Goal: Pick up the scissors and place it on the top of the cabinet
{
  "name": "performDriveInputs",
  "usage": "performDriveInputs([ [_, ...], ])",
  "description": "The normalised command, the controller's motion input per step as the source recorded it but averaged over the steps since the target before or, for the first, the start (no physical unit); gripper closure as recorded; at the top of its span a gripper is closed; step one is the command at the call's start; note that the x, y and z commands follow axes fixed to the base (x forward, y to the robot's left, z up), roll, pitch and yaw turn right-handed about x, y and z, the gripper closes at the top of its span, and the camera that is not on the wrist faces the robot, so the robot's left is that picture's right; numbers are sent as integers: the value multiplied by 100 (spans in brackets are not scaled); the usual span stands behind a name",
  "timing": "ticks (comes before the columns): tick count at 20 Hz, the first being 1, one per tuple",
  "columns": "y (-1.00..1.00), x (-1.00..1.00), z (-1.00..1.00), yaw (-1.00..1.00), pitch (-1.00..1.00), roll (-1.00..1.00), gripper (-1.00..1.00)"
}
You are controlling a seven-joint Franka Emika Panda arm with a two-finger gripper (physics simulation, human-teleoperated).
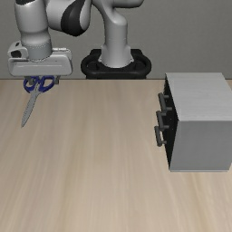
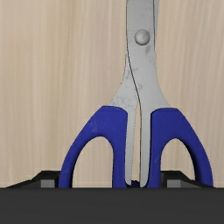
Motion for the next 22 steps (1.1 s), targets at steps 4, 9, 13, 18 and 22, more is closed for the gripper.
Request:
performDriveInputs([
  [4, 0, 0, 100, 0, 0, 0, 100],
  [9, 40, 0, 60, 0, 0, 0, 100],
  [13, 100, 0, 0, 0, 0, 0, 100],
  [18, 100, 0, 0, 0, 0, 0, 100],
  [22, 100, 0, 0, 0, 0, 0, 100],
])
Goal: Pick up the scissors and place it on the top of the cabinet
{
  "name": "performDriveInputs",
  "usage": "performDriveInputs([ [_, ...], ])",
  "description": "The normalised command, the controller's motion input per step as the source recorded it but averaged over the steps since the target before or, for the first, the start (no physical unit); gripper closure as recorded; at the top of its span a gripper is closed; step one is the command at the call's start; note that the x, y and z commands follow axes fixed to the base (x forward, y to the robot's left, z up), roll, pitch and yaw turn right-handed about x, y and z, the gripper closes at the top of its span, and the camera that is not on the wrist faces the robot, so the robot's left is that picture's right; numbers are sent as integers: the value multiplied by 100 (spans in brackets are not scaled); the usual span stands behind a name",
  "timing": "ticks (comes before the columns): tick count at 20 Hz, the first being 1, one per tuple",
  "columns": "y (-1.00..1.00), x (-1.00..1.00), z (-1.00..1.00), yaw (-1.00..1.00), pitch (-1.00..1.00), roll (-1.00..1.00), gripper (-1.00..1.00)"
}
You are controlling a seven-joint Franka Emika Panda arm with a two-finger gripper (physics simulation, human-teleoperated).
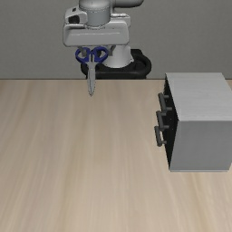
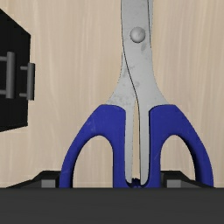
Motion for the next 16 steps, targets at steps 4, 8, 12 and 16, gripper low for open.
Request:
performDriveInputs([
  [4, 100, 0, 0, 0, 0, 0, 100],
  [8, 100, 0, 0, 0, 0, 0, 100],
  [12, 100, 0, 0, 0, 0, 0, 100],
  [16, 100, 0, 0, 0, 0, 0, 100],
])
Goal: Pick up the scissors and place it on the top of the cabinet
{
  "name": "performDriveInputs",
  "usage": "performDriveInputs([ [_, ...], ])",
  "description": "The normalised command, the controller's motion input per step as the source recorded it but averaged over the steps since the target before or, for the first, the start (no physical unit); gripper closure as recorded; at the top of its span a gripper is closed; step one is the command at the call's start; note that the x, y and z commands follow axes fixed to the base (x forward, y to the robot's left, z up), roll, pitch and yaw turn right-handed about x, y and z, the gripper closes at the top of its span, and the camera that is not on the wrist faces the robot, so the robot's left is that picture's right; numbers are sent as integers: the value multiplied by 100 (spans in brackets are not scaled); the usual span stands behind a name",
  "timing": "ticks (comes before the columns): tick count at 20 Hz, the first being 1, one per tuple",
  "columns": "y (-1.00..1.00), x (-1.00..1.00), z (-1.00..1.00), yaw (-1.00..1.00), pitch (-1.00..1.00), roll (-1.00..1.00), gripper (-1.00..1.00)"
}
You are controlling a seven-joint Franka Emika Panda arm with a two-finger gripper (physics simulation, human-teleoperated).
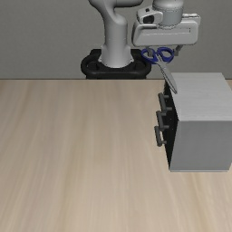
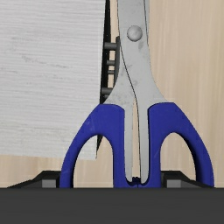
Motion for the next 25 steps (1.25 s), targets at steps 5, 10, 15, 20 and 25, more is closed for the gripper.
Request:
performDriveInputs([
  [5, 100, 0, 0, 0, 0, 0, 100],
  [10, 80, 20, 0, 0, 0, 0, 100],
  [15, 0, 40, 0, 0, 0, 0, -100],
  [20, 0, 0, 0, 0, 0, 0, -100],
  [25, 0, 0, 0, 0, 0, 0, -100],
])
